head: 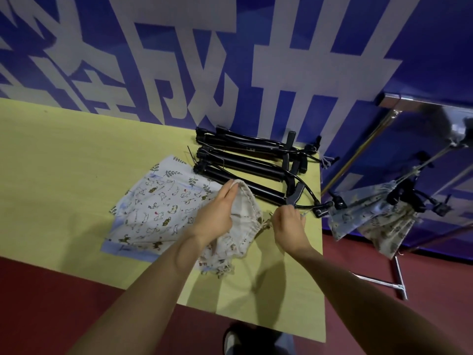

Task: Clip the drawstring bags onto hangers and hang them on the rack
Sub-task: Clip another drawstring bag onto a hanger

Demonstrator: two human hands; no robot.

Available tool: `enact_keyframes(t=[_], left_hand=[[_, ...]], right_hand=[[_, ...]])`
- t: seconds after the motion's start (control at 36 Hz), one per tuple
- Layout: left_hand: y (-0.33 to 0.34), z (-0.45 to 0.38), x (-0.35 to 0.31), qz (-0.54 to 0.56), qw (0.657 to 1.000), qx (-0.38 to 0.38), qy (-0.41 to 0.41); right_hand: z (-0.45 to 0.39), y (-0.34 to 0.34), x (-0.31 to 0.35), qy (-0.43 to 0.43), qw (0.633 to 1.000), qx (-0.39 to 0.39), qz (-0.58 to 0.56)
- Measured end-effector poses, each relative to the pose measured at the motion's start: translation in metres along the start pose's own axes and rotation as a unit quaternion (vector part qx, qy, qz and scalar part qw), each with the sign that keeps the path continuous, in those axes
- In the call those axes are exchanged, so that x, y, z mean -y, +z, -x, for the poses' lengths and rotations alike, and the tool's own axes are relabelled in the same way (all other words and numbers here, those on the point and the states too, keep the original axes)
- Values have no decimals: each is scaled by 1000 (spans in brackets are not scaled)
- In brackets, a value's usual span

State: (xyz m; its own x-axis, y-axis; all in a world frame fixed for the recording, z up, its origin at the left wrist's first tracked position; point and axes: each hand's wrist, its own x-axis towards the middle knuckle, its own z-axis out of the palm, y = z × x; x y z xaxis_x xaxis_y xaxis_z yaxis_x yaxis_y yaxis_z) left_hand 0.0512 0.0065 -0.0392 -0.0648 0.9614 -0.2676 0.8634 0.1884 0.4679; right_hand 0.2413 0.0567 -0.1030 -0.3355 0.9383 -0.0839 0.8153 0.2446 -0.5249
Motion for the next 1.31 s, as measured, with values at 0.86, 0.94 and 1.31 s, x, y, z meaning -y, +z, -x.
enact_keyframes(t=[0.86,0.94,1.31], left_hand=[[-60,-6,16,18,997,-69,-28],[-51,-12,14,3,995,-78,-56],[-40,-54,8,-127,982,-99,-103]], right_hand=[[-41,-25,105,-139,985,-87,-53],[-52,-28,88,-83,993,-71,-33],[-111,-14,50,-38,974,166,152]])
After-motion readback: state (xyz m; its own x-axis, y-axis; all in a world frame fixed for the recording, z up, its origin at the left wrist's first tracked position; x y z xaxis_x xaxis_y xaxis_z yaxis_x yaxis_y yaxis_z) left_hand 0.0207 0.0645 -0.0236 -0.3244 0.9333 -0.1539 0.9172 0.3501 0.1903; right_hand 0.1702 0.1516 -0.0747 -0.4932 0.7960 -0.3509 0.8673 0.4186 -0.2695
